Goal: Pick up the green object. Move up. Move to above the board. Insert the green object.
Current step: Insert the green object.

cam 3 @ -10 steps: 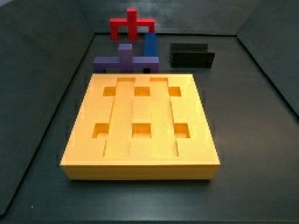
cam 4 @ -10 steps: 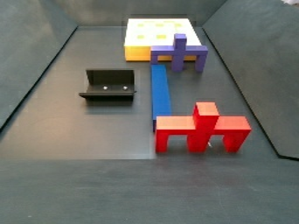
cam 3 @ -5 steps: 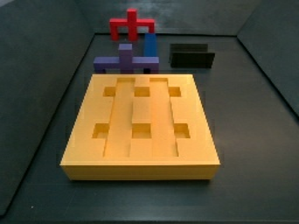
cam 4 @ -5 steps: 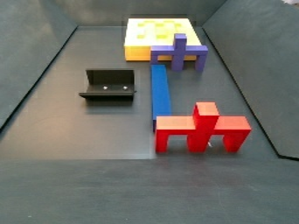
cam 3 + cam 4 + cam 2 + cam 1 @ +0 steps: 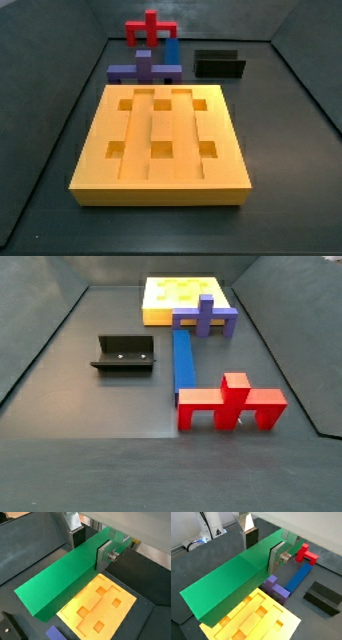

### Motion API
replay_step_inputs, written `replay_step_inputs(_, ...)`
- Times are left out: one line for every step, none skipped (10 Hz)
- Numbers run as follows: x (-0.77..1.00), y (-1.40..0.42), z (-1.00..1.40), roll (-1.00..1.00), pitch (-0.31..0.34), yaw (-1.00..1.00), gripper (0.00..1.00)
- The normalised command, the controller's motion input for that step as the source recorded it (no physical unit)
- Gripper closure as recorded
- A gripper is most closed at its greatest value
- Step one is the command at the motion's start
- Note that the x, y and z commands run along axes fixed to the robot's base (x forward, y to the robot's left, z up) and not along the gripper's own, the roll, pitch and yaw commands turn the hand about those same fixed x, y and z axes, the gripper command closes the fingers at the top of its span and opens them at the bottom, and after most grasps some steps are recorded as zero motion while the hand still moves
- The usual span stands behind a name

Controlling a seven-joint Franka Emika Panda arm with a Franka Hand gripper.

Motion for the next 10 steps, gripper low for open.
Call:
replay_step_inputs(0.25,-0.28,-0.87,-0.01,-0.080,0.00,1.00)
replay_step_inputs(0.34,-0.43,-0.94,0.09,-0.009,0.00,1.00)
replay_step_inputs(0.33,-0.42,-0.89,0.16,0.000,0.00,1.00)
replay_step_inputs(0.06,-0.31,-0.83,0.27,0.000,0.00,1.00)
replay_step_inputs(-0.16,-0.17,-0.75,0.32,-0.010,0.00,1.00)
replay_step_inputs(-0.21,-0.21,-0.87,0.25,-0.079,0.01,1.00)
replay_step_inputs(-0.22,-0.12,-0.98,0.17,-0.094,0.00,1.00)
replay_step_inputs(-0.14,0.00,-0.95,0.02,-0.169,0.00,1.00)
replay_step_inputs(-0.08,0.00,-0.83,-0.04,-0.213,0.00,1.00)
replay_step_inputs(-0.10,0.03,-0.75,-0.07,-0.244,0.02,1.00)
